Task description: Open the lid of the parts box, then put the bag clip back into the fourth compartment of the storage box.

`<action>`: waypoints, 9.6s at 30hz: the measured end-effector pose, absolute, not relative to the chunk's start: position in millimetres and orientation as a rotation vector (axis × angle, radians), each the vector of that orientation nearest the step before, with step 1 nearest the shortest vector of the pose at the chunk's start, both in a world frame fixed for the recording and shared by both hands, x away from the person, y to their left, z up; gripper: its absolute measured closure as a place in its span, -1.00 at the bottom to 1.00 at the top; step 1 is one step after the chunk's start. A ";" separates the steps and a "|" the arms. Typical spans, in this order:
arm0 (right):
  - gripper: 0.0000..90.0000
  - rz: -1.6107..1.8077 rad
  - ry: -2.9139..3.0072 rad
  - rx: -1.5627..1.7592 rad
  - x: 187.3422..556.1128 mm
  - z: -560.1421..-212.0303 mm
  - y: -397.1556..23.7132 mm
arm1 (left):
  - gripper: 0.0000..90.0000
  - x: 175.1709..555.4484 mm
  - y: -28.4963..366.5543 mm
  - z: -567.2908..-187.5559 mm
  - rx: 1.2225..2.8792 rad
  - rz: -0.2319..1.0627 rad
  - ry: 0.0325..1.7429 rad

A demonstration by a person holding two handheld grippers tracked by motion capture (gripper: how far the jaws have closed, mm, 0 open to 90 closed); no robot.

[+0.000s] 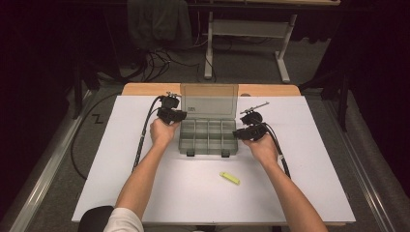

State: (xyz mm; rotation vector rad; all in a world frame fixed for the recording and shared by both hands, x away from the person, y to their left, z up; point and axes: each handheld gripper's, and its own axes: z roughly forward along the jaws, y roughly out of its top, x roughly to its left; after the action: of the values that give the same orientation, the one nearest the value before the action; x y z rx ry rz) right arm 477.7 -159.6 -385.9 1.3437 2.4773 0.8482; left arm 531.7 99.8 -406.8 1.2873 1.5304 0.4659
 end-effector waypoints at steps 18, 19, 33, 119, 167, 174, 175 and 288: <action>0.68 0.849 2.479 1.346 478.0 -385.8 -159.6 | 0.64 530.7 100.6 -406.6 1.293 0.468 1.535; 0.68 0.852 2.479 1.346 478.0 -385.9 -159.8 | 0.61 531.0 101.2 -406.6 1.293 0.469 1.537; 0.68 0.855 2.475 1.344 477.7 -386.3 -160.0 | 0.38 530.3 101.2 -406.1 1.301 0.510 1.530; 0.40 1.028 2.435 1.208 427.9 -367.1 -213.2 | -0.03 430.9 138.6 -370.8 1.296 0.476 1.338; 0.26 1.226 2.228 1.134 368.0 -391.7 -264.4 | -0.07 354.9 168.3 -388.6 1.100 0.530 1.207; 0.23 1.242 2.215 1.137 360.5 -398.4 -269.6 | -0.10 344.3 171.4 -397.1 1.101 0.554 1.197; 0.23 1.237 2.215 1.139 359.0 -398.6 -270.1 | -0.10 343.5 171.5 -397.6 1.097 0.554 1.198; 0.76 0.643 2.885 0.861 361.2 -408.1 -142.9 | -0.11 323.5 170.6 -425.6 1.062 0.527 1.215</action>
State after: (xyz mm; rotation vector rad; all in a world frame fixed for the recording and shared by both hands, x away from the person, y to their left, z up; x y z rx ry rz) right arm 361.2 -142.9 -408.1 0.8615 2.8848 0.6429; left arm 323.5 170.6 -425.6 1.0624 1.2153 0.5267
